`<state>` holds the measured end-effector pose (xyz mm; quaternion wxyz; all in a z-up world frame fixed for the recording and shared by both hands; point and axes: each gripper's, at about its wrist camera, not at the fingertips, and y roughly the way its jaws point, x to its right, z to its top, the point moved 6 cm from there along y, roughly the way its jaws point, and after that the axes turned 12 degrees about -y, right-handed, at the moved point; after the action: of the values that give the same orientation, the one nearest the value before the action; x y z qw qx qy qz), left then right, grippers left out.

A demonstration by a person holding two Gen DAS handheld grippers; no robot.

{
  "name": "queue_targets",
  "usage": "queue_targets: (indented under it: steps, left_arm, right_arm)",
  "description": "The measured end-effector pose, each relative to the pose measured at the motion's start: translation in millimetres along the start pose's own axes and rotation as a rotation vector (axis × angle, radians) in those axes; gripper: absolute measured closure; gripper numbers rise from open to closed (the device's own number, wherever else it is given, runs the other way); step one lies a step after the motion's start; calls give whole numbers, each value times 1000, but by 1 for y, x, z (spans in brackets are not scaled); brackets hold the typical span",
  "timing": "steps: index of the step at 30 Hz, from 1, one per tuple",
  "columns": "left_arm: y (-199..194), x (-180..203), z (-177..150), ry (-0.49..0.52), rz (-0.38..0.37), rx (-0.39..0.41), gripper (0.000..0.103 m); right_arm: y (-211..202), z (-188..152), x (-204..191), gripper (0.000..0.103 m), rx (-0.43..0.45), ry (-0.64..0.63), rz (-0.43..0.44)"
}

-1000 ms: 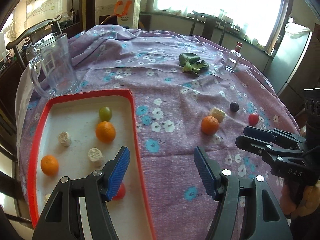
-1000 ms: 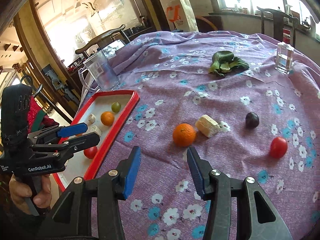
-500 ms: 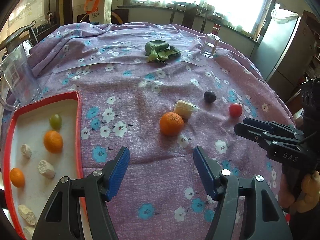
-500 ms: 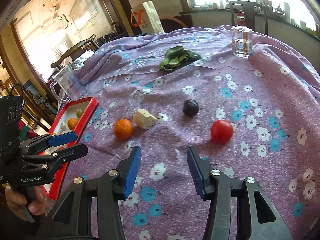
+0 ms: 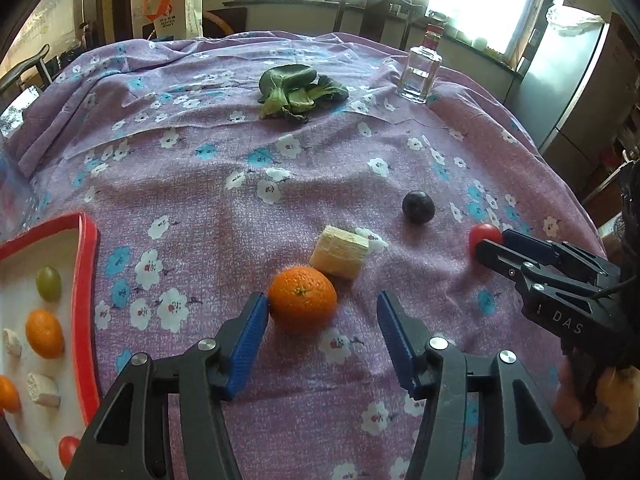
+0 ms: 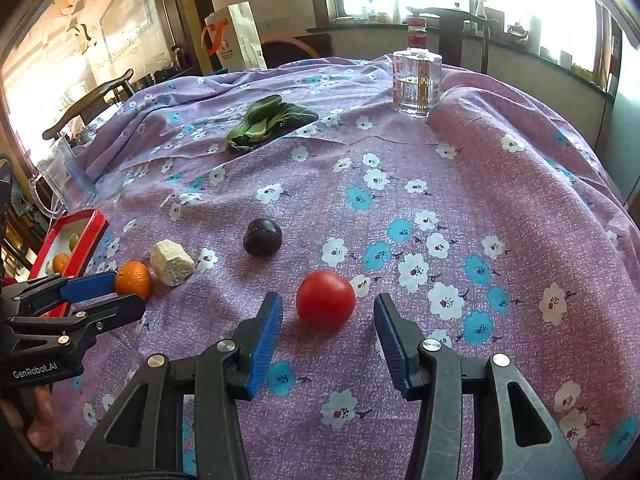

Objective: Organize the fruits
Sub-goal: 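Grasp the orange with the left tool while the right tool grasps the red tomato, then carry the orange with the left tool while the right tool carries the tomato to the tray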

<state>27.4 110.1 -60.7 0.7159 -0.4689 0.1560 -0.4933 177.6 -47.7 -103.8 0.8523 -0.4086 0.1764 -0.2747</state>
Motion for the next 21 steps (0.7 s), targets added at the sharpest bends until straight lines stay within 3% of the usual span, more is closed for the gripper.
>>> queue_targets:
  steps: [2,4,12,21]
  left_arm:
    - [7,0,4,0,15,9,62]
    - [10,-4,6,-8,9,10,68]
    - [2,-11,-2,-9,-16,1,70]
    - [-42,-19,-20,-21,-28,34,70]
  right_arm:
    - [5,1,0,56,-10,-1,12]
    - [10,0,-1,71,-19,-1,24]
    - [-4,-1,-8,71,10,24,78]
    - [-39,12,-46,71,73,-15,164]
